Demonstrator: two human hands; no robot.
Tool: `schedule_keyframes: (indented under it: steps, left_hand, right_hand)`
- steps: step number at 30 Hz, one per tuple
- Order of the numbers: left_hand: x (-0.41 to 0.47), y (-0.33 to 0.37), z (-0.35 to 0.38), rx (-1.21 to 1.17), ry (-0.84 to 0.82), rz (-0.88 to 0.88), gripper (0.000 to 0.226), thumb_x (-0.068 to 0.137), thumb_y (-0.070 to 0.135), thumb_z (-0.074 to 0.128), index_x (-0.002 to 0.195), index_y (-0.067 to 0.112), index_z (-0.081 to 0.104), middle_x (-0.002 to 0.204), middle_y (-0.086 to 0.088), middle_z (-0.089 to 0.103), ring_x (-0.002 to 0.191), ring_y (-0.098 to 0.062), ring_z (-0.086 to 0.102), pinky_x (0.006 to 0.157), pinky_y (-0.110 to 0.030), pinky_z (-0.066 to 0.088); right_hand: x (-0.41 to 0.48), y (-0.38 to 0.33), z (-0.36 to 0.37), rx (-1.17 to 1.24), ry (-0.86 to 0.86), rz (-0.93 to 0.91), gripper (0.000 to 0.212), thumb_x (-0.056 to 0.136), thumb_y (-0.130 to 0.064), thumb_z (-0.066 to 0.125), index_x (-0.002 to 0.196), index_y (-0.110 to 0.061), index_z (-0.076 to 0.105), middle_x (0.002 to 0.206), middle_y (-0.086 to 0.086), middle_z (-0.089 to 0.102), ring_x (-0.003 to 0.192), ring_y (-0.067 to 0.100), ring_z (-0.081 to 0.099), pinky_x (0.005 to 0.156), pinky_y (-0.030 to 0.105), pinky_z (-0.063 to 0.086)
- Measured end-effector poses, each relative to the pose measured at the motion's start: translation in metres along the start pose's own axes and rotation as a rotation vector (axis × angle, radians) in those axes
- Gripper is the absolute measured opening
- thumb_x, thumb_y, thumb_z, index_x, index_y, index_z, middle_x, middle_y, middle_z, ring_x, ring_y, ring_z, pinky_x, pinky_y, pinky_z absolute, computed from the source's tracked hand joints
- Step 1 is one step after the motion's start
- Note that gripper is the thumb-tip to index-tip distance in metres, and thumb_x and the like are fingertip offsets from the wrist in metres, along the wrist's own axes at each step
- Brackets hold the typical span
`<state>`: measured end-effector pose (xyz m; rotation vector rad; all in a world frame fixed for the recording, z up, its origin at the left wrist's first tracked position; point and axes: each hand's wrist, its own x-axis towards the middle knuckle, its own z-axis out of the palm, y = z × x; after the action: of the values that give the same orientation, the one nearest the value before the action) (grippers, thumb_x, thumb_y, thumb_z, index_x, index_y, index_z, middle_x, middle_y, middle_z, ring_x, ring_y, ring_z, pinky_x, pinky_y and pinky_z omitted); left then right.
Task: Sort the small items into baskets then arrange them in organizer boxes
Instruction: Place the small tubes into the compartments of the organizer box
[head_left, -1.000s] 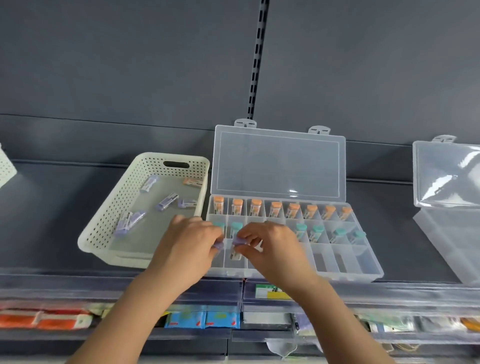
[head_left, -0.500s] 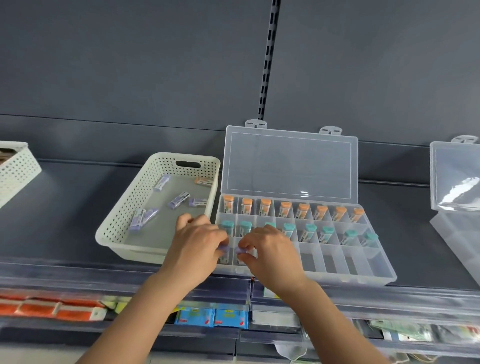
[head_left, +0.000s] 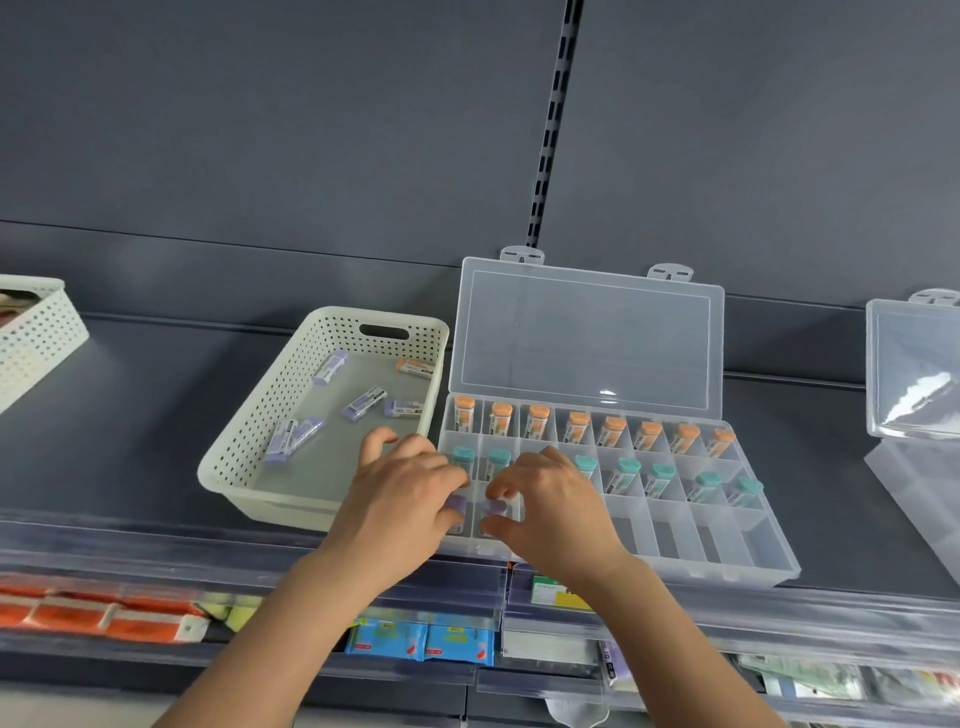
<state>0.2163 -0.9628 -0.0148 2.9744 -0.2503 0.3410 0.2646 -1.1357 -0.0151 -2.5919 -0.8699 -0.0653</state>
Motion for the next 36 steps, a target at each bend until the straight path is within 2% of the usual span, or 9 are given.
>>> schedule_keyframes:
  steps: [5,8,13,18,22,26,30,32,36]
  left_hand:
    - [0.002,-0.015,-0.021,-0.065,0.104,-0.032,0.025,0.082,0.041,0.067,0.103,0.028,0.071,0.098,0.014,0.069,0.099,-0.011,0.058,0.092,-0.034,0.026]
    - [0.010,-0.042,-0.031,-0.104,0.071,-0.151,0.021,0.090,0.035,0.060,0.105,0.026,0.069,0.100,0.012,0.067,0.099,-0.011,0.056,0.088,-0.026,0.034]
    - [0.031,-0.095,-0.024,0.014,-0.075,-0.390,0.018,0.095,0.026,0.052,0.095,0.020,0.069,0.093,0.002,0.064,0.090,-0.020,0.056,0.069,-0.030,0.040]
    - [0.051,-0.124,-0.003,0.124,-0.220,-0.491,0.029,0.095,0.037,0.051,0.077,0.014,0.054,0.093,-0.007,0.062,0.085,-0.026,0.055,0.067,-0.032,0.042]
    - [0.066,-0.132,0.010,0.123,-0.285,-0.522,0.035,0.095,0.040,0.050,0.086,0.009,0.064,0.096,-0.009,0.063,0.083,-0.029,0.057,0.070,-0.033,0.047]
    - [0.076,-0.137,0.015,0.069,-0.281,-0.526,0.044,0.093,0.047,0.049,0.069,0.012,0.061,0.122,-0.010,0.060,0.073,-0.027,0.055,0.064,-0.028,0.043]
    - [0.079,-0.143,0.019,0.003,-0.312,-0.561,0.037,0.088,0.048,0.057,0.082,0.013,0.067,0.114,-0.005,0.060,0.079,-0.026,0.061,0.071,-0.031,0.050]
    - [0.079,-0.143,0.017,-0.048,-0.307,-0.586,0.030,0.086,0.045,0.062,0.090,0.016,0.068,0.100,-0.002,0.059,0.085,-0.026,0.062,0.075,-0.032,0.051]
    - [0.077,-0.142,0.006,-0.255,-0.170,-0.625,0.009,0.087,0.027,0.064,0.094,0.021,0.065,0.100,0.004,0.061,0.089,-0.022,0.059,0.073,-0.032,0.048]
  right_hand:
    - [0.013,-0.006,-0.009,0.075,0.035,-0.035,0.031,0.082,-0.049,0.066,0.100,-0.024,0.073,0.096,-0.009,0.068,0.092,0.009,0.053,0.083,0.023,0.046]
    - [0.035,-0.018,-0.014,0.072,0.079,-0.072,0.026,0.084,-0.043,0.066,0.099,-0.024,0.073,0.093,-0.007,0.068,0.090,0.011,0.053,0.077,0.025,0.048]
    - [0.089,-0.048,-0.012,-0.001,0.088,-0.182,0.020,0.087,-0.034,0.064,0.099,-0.021,0.074,0.098,-0.001,0.069,0.096,0.020,0.054,0.078,0.028,0.045]
    - [0.144,-0.065,0.011,-0.275,-0.104,-0.196,0.027,0.091,-0.036,0.057,0.111,-0.022,0.068,0.110,0.000,0.065,0.111,0.023,0.048,0.092,0.032,0.039]
    - [0.173,-0.067,0.034,-0.485,-0.312,-0.150,0.031,0.090,-0.034,0.057,0.117,-0.020,0.062,0.117,0.005,0.059,0.115,0.024,0.048,0.097,0.034,0.032]
    - [0.189,-0.068,0.048,-0.583,-0.359,-0.126,0.028,0.090,-0.025,0.058,0.117,-0.016,0.061,0.116,0.006,0.059,0.110,0.024,0.055,0.090,0.033,0.033]
    - [0.195,-0.067,0.051,-0.559,-0.359,-0.118,0.018,0.088,-0.021,0.060,0.104,-0.014,0.062,0.105,0.006,0.061,0.096,0.025,0.060,0.072,0.031,0.038]
    - [0.196,-0.066,0.051,-0.542,-0.369,-0.130,0.014,0.086,-0.021,0.059,0.098,-0.015,0.063,0.101,0.005,0.061,0.092,0.025,0.059,0.069,0.030,0.039]
    - [0.193,-0.065,0.047,-0.361,-0.305,-0.089,0.018,0.090,-0.026,0.057,0.103,-0.015,0.062,0.104,0.006,0.063,0.097,0.027,0.059,0.071,0.032,0.045]
